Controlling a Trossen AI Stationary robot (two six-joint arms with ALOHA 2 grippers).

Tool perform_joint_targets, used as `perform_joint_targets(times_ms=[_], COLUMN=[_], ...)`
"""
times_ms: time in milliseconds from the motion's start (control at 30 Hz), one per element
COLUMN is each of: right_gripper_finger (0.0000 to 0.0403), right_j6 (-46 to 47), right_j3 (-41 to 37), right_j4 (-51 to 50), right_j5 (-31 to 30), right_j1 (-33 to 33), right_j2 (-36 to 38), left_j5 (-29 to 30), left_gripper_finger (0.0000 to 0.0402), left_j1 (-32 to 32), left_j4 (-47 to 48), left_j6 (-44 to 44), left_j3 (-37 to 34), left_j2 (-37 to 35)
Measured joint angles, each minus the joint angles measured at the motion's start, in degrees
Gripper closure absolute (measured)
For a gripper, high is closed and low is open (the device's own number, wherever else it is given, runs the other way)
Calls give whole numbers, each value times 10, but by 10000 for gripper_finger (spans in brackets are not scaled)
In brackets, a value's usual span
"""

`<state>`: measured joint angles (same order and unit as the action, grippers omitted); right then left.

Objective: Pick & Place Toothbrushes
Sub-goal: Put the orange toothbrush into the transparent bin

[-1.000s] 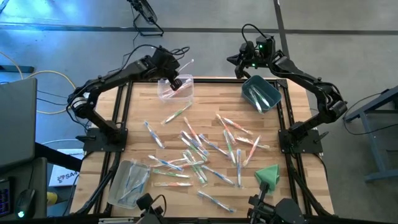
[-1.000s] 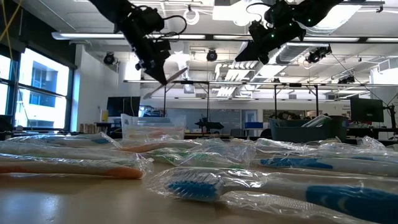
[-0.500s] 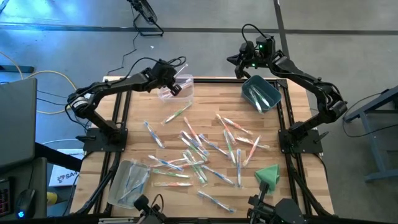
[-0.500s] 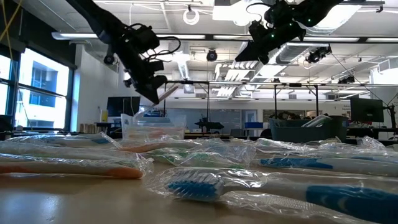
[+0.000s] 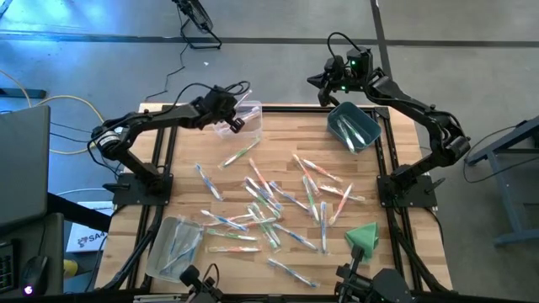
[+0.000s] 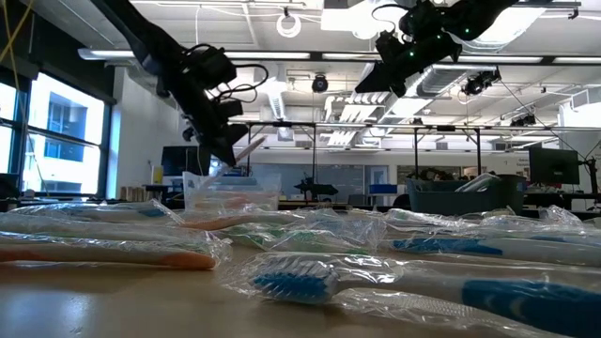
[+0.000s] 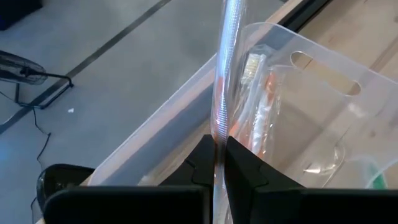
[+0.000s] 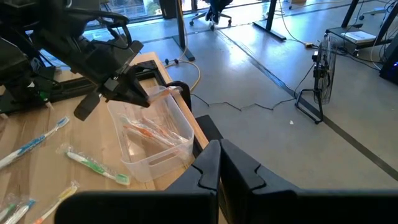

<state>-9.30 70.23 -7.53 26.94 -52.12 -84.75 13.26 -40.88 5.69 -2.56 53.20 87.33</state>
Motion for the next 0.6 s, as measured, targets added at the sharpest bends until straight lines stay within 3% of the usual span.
perform_joint_targets(times_ms=[600], right_gripper_finger=[400], right_j6=[0], right_j3=[0], right_j4=[0], right_j5=[0], right_j1=[0], right_j2=[0], left_j5=[-4], left_gripper_finger=[390], left_j1=[0], left_j4=[-21], left_j6=[15], left_j3=[-23], left_j2=[30])
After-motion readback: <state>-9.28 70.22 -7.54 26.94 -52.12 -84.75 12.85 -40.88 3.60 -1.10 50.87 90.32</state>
